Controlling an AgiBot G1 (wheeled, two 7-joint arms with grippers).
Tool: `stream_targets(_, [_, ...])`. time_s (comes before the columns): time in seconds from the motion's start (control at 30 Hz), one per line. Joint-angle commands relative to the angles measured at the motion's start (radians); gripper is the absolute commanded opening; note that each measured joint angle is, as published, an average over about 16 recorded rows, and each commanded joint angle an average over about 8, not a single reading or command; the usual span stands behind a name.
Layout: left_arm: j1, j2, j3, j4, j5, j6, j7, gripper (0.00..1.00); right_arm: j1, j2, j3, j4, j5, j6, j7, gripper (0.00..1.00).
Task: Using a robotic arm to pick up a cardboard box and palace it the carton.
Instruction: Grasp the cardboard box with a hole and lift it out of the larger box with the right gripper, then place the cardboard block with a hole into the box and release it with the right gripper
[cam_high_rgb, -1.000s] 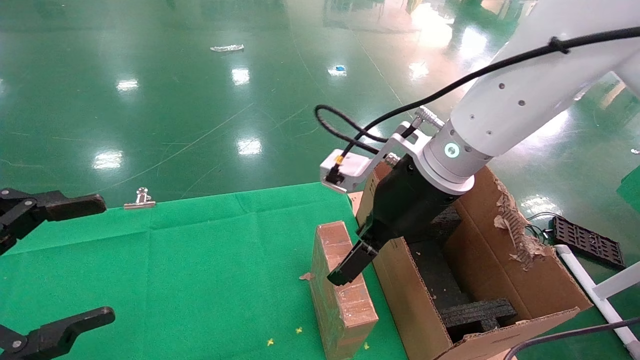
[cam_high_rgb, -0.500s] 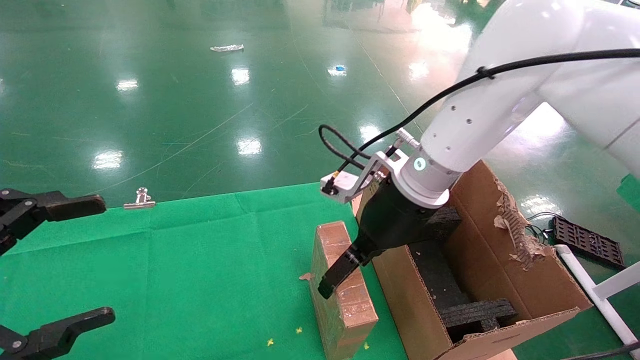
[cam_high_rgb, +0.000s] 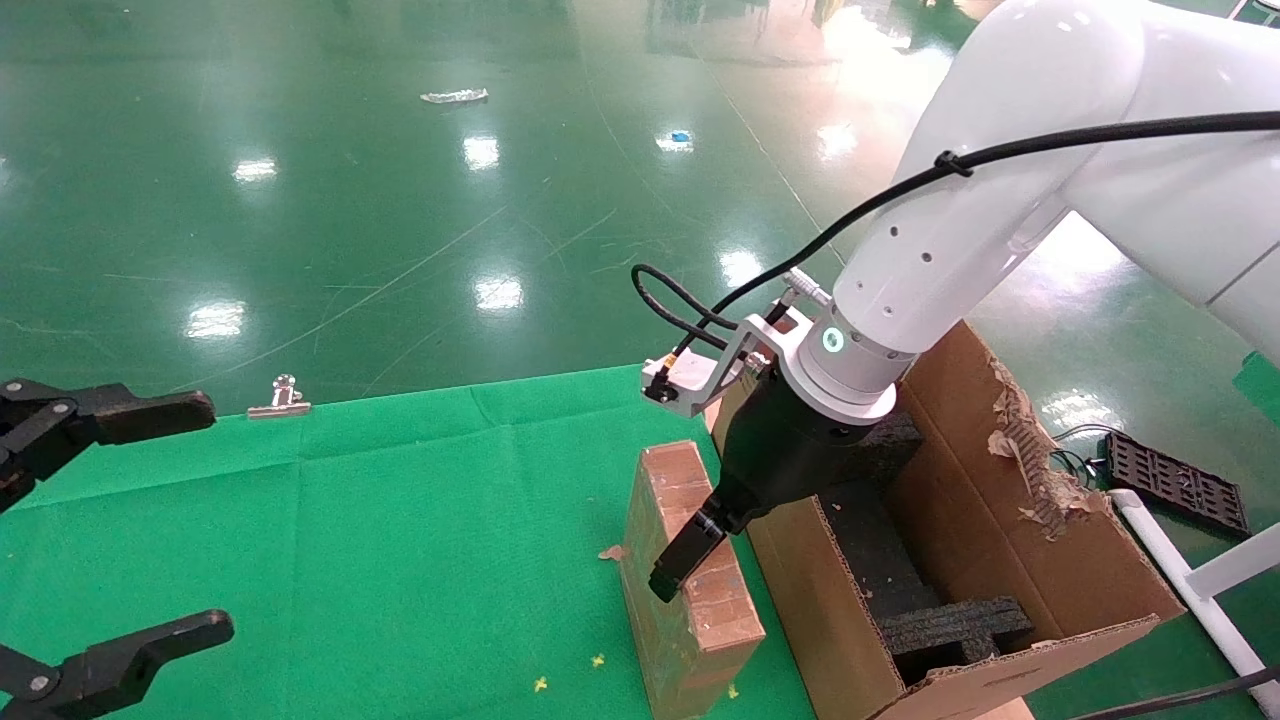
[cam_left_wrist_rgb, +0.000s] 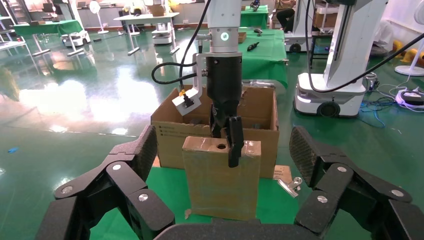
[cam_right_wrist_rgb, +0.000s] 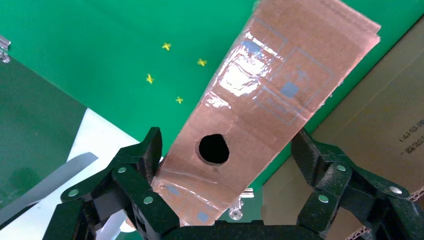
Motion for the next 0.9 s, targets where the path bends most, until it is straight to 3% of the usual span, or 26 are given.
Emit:
stream_targets(0.03, [0.000,0.000,0.000,0.000,0.000,0.000,0.000,0.00,0.001,0.006,-0.002,0.011,-0.001,0.001,0.007,0.00])
stream_targets(0.63, [0.000,-0.001,0.001,0.000,-0.001,-0.001,0.001,0.00,0.003,0.054,-0.011,0.072,-0.018,0.021,0.038,0.00])
stream_targets(0.9, [0.000,-0.001,0.002,0.000,-0.001,-0.001,0.001,0.00,0.042,0.141,0.061,0.106,0.026,0.105,-0.055,0.00])
